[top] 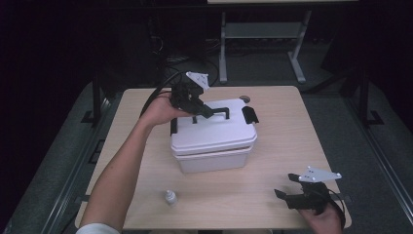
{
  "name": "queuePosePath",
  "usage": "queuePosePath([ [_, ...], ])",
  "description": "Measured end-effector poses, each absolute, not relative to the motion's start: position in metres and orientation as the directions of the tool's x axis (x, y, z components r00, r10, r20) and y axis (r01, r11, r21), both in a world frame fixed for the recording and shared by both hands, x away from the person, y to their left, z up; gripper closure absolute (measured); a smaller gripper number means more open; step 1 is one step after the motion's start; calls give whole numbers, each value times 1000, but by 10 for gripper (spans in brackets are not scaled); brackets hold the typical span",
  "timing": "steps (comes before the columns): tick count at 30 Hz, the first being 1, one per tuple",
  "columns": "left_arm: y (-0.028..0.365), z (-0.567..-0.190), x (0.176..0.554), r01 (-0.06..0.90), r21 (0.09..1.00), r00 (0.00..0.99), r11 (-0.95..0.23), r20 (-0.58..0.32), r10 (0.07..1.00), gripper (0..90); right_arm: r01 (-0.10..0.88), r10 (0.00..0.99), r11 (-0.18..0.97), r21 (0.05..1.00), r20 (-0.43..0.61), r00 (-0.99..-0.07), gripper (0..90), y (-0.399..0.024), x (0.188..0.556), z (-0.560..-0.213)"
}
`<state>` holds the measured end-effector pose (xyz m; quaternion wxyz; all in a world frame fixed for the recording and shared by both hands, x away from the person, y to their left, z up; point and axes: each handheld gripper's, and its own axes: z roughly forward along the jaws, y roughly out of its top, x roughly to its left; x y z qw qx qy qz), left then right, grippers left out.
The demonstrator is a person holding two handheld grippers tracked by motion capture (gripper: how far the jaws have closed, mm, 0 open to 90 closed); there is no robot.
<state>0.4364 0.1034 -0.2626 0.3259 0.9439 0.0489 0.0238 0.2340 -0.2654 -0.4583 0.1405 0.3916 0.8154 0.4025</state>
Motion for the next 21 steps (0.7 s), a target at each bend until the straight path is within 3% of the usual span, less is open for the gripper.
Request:
queuePosePath([
  [21, 158, -214, 399, 85, 597, 974, -798, 119, 193, 844, 524, 760, 362, 771, 82, -645, 205, -267, 233, -458],
])
